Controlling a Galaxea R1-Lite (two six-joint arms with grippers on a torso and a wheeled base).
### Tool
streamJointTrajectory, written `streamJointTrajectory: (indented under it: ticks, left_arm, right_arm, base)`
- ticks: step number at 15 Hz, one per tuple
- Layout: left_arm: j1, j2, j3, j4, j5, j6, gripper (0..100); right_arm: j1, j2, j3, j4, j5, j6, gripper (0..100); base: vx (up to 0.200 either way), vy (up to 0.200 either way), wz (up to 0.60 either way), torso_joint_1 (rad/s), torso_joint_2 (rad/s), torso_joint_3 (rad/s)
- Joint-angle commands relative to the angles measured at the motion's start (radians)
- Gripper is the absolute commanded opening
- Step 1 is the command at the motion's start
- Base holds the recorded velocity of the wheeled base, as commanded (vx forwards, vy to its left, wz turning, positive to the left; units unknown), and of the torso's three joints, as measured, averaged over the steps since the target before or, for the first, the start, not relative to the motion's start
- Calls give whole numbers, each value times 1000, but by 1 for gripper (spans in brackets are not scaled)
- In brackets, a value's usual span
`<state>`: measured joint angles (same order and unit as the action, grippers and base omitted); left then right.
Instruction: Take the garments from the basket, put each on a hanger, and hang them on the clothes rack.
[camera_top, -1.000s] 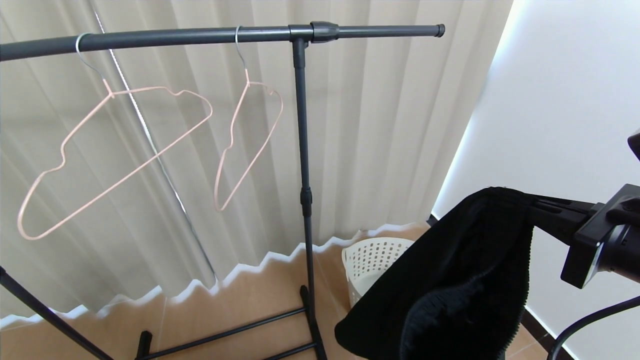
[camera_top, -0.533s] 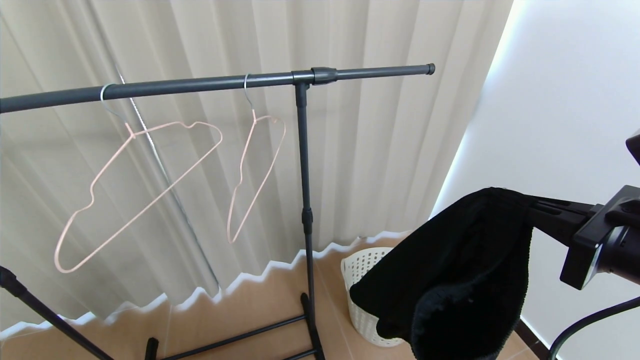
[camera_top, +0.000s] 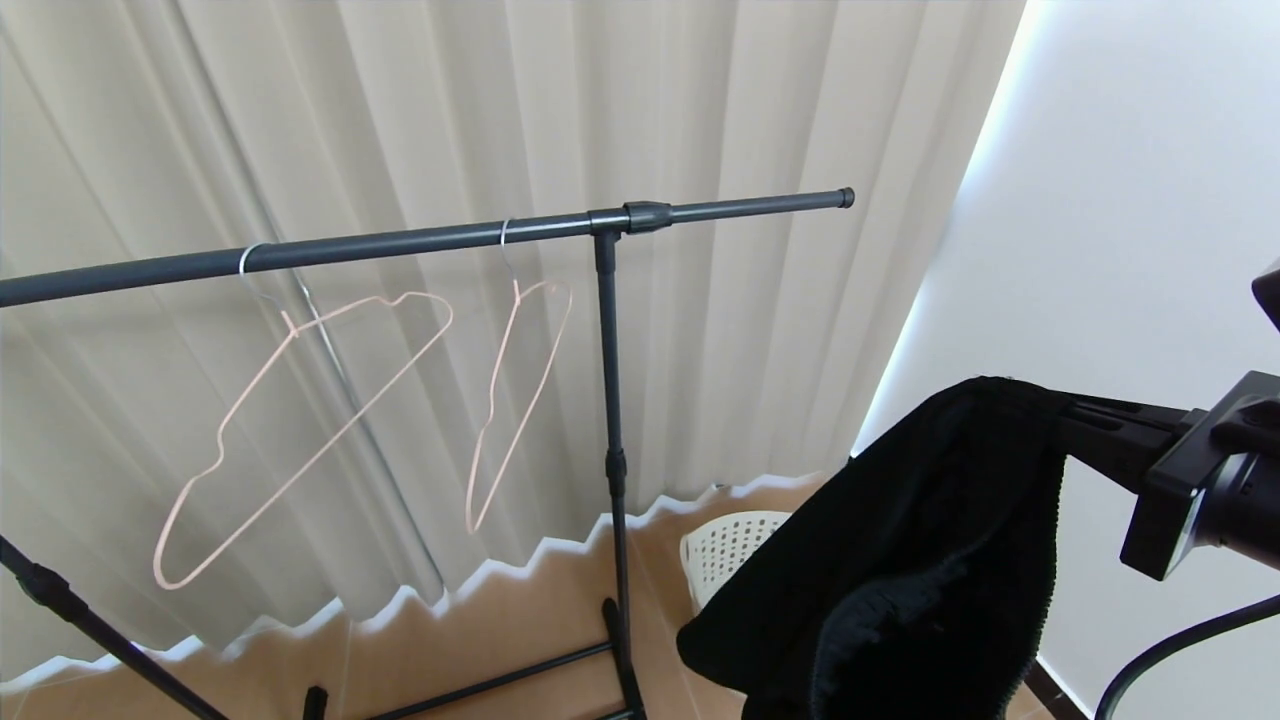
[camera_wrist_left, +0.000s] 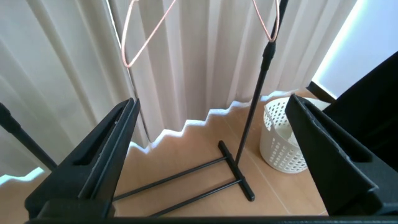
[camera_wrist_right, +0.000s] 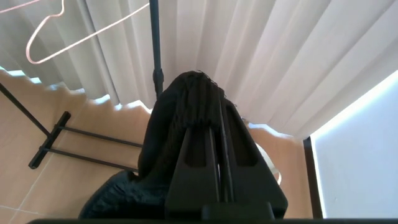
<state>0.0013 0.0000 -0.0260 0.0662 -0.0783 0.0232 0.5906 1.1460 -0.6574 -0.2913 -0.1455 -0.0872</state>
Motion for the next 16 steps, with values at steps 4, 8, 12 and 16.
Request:
streamJointTrajectory:
  ticks: [4, 8, 12, 16]
  left_arm:
    - [0, 0, 0, 0, 0, 0, 100]
    - [0, 0, 0, 0, 0, 0, 100]
    - [0, 0, 0, -2, 2, 0, 100]
    - [0, 0, 1, -2, 2, 1, 100]
  right_arm:
    - [1, 0, 7, 0, 0, -19, 0]
    - [0, -2, 15, 0, 0, -22, 0]
    - [0, -3, 16, 0, 0, -25, 0]
    - [0, -5, 45, -17, 1, -78, 0]
  base:
    - [0, 0, 0, 165, -364, -199]
    - [0, 0, 0, 160, -349, -192]
    - [0, 0, 0, 160, -345, -190]
    - [0, 0, 0, 117, -254, -133]
